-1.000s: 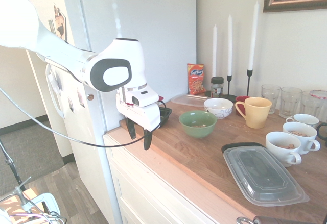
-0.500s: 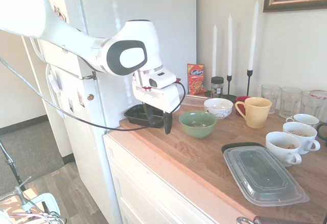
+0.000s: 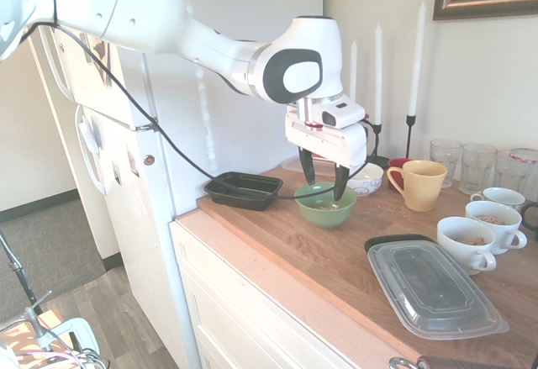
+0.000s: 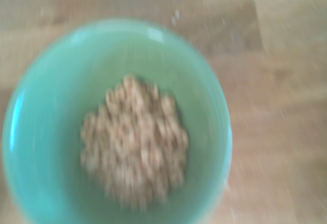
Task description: Pour the cereal into the box
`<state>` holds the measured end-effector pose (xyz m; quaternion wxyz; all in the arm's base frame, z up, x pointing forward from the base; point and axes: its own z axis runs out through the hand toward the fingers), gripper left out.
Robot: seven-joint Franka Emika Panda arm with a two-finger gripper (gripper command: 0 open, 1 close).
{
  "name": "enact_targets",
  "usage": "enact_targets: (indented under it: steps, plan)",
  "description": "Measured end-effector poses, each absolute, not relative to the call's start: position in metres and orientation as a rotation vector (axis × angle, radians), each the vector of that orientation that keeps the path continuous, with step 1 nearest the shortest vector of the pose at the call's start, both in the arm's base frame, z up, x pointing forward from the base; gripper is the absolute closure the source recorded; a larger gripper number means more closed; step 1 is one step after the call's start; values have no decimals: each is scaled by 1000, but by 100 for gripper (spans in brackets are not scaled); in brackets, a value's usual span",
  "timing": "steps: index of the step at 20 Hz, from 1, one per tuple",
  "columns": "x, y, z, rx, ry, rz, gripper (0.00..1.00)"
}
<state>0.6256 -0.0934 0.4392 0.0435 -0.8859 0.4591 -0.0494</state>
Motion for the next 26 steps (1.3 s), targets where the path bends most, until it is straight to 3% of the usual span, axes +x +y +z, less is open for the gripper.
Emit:
enact_targets:
  steps: [7,18,19,26]
  plan:
    - [680,-105,393,-2701,1436,-65,0]
    - [692,-109,344,-2715,1465,20,0]
    - [692,-109,341,-2717,1465,25,100]
    - [697,-107,329,-2715,1466,36,100]
